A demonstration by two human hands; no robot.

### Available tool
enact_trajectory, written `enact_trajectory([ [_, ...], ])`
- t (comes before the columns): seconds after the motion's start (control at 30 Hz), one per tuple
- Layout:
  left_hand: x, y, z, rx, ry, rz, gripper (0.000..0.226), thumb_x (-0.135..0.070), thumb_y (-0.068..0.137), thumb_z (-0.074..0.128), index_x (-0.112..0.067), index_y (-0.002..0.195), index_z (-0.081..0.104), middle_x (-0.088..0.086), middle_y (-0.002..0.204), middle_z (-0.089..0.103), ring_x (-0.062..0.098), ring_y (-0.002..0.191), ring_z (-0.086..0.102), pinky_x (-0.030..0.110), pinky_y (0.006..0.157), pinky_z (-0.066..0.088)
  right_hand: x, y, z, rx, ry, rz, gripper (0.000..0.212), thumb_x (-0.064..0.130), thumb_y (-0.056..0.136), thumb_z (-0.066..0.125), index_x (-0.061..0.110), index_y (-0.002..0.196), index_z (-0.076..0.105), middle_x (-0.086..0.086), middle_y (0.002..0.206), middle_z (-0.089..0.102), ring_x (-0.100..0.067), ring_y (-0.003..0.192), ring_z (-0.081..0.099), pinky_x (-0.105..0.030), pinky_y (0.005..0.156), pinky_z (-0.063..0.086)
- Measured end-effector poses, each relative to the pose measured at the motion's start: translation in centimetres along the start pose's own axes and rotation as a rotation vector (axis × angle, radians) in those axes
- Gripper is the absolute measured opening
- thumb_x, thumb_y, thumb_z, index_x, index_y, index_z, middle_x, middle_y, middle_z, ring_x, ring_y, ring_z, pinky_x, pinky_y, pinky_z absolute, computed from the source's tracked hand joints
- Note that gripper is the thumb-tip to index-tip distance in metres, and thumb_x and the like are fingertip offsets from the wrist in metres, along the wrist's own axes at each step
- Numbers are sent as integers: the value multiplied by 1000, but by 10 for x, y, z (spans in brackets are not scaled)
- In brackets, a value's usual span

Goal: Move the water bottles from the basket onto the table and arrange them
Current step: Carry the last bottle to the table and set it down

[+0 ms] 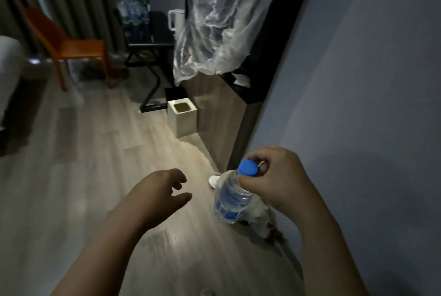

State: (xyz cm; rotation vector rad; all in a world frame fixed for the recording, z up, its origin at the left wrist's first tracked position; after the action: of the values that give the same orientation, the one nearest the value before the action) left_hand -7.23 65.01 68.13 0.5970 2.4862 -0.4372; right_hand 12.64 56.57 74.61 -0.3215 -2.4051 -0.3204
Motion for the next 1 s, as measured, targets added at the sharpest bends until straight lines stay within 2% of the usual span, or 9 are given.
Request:
enact_trajectory([
  [0.2, 12, 28, -13, -56, 22, -140, 36, -39, 87, 62, -27, 120, 56, -10, 115, 62, 5, 97, 60, 21, 82, 49, -4, 70, 16, 136, 4, -105, 22, 25, 63, 78, 29, 83, 69, 15, 81, 60, -2, 72, 59, -15, 61, 48],
  [0.33, 18, 45, -16, -106, 21, -200, 37, -41, 87, 61, -30, 122, 54, -14, 117, 61, 2, 98, 58, 16, 77, 45, -6, 109, 25, 231, -15, -180, 25, 26, 66, 78, 33, 87, 67, 16, 84, 58, -4, 74, 59, -13, 61, 45],
  [0.53, 36, 72, -23, -120, -16, -264, 36, -41, 87, 61, -30, 121, 55, -15, 114, 61, 1, 98, 58, 15, 80, 46, -5, 156, 50, 329, -25, -225, 24, 28, 67, 77, 31, 88, 67, 16, 86, 58, -4, 76, 59, -12, 63, 46],
  [0.83, 103, 135, -69, -151, -82, -302, 36, -39, 86, 63, -28, 120, 57, -15, 112, 61, 3, 98, 59, 21, 85, 50, 27, 235, 116, 409, -65, -238, 25, 31, 66, 76, 32, 90, 67, 15, 86, 57, -2, 75, 58, -10, 57, 39],
  [1.0, 152, 175, -120, -172, -65, -279, 36, -41, 87, 61, -29, 120, 56, -16, 113, 61, 2, 98, 59, 21, 85, 51, 70, 286, 159, 388, -53, -248, 22, 27, 66, 77, 32, 84, 66, 16, 85, 58, -3, 76, 59, -14, 61, 49],
])
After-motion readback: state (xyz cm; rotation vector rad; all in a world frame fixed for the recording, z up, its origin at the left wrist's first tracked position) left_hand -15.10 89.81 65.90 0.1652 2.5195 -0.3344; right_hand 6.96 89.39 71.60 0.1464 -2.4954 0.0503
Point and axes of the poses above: each hand's wrist, its own y-axis towards the middle knuckle, its own z-axis out of the palm, x = y × z, the point moved 4 cm from there along y, towards the middle knuckle
